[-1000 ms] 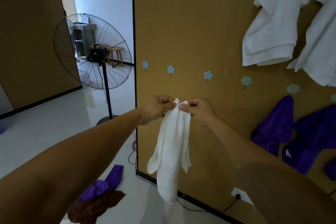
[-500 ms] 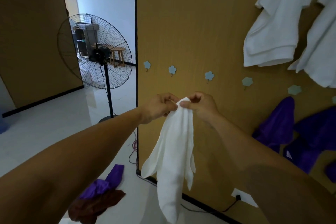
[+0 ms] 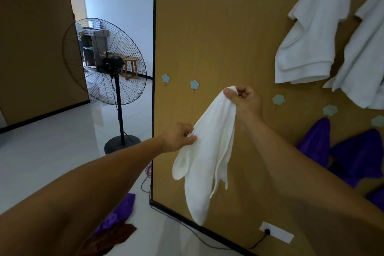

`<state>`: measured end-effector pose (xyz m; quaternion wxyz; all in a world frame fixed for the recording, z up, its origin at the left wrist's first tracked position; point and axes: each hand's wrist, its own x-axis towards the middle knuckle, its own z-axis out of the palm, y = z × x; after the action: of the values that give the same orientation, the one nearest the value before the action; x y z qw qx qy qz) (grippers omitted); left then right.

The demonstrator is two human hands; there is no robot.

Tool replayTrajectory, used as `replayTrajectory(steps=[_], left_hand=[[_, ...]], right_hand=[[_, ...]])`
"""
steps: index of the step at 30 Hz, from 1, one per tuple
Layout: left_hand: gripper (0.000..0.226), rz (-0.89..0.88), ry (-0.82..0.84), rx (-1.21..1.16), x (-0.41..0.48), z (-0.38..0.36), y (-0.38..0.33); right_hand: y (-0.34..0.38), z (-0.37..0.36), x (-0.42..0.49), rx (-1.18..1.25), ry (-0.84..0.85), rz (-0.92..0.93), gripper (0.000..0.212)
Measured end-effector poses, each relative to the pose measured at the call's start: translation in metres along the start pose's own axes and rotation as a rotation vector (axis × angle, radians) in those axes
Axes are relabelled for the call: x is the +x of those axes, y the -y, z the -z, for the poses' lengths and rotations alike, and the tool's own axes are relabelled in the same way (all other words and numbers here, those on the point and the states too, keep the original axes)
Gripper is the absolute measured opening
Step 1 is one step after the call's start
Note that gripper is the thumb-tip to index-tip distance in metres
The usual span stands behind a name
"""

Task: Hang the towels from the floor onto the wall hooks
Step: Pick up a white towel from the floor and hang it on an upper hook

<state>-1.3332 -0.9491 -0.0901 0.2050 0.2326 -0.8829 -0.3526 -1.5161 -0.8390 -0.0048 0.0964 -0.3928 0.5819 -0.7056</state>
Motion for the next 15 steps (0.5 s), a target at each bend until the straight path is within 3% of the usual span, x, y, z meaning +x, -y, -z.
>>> replayTrajectory(steps=[8,15], left_hand=[[0.033,0.188,0.045,0.148,0.000,0.022,0.037],[0.019,0.217,-0.021,0.145,-0.002,0.056,0.049]], right_hand=[[-0.015,0.034,0.010,0.017,-0.238,-0.055,0.018],[-0.040,0.072,0.022,-0.029,-0.413,-0.169,0.028]])
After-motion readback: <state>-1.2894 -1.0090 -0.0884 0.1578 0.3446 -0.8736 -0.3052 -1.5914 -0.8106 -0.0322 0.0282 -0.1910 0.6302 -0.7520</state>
